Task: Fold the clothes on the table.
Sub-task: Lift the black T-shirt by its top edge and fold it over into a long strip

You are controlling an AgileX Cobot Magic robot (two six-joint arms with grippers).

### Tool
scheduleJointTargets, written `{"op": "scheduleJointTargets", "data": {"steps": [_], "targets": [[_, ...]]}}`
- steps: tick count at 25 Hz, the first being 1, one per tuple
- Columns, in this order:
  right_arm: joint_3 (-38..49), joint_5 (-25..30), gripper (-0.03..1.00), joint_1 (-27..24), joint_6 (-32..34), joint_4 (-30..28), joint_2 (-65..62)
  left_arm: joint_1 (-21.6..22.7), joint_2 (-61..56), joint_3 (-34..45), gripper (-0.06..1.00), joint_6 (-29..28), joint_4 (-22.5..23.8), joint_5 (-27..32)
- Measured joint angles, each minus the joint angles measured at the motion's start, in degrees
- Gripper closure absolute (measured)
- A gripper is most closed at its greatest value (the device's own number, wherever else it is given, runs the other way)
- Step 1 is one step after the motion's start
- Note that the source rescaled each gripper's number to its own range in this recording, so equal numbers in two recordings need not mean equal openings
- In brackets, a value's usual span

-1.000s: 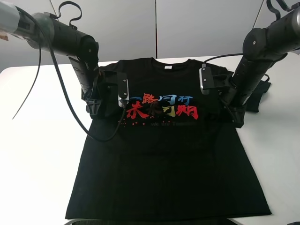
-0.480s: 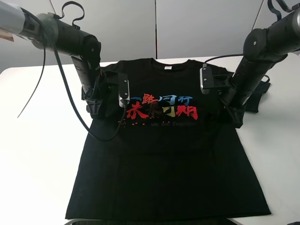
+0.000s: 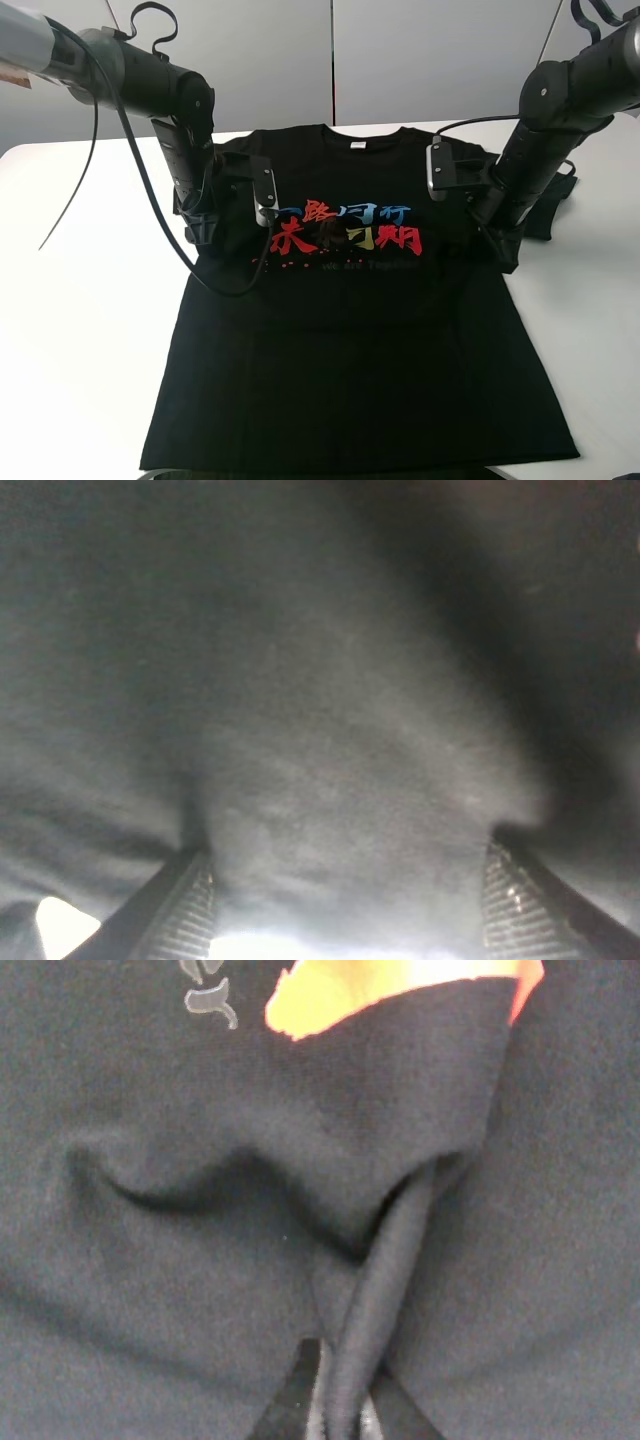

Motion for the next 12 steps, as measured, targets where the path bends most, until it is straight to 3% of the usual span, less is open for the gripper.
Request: {"op": "scheduleJointTargets", "data": {"steps": [10, 12], "targets": [[0.04, -0.03, 0.96, 0.00, 0.00, 0.39, 0.00, 0.00, 0.10, 0.00, 0.17, 0.72, -1.02, 1.47], [0.04, -0.03, 0.96, 0.00, 0.00, 0.39, 0.00, 0.00, 0.10, 0.00, 0.26, 0.85, -0.62, 1.78]]}}
